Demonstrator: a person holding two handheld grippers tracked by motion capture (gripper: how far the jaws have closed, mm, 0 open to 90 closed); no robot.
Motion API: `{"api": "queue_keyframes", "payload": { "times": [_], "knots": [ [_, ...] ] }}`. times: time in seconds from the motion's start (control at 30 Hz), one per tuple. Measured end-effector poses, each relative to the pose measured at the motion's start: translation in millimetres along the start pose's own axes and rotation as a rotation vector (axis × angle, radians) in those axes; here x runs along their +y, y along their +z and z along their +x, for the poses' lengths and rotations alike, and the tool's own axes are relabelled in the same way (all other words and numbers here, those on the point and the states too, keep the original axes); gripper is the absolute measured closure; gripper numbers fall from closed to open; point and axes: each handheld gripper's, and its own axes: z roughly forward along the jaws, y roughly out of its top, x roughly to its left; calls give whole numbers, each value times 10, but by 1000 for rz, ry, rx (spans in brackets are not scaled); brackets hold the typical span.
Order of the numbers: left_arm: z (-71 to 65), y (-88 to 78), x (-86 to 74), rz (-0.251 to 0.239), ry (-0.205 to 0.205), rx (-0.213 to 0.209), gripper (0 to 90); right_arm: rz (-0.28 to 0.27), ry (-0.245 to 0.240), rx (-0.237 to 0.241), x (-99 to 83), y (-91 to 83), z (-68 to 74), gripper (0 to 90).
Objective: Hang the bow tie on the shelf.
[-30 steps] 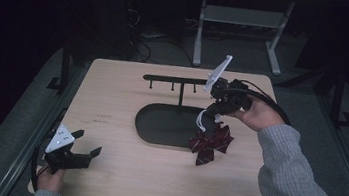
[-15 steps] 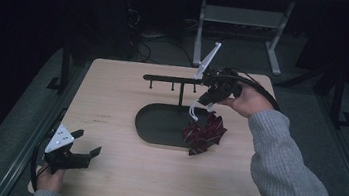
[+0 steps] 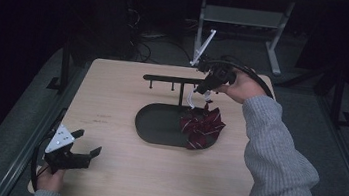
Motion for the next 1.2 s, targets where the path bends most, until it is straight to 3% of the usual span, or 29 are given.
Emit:
{"api": "queue_keyframes", "payload": {
  "times": [1.2],
  "knots": [
    [16, -3, -4, 2, 1, 5, 131, 54, 70, 4, 77, 209, -337, 872]
  ]
}}
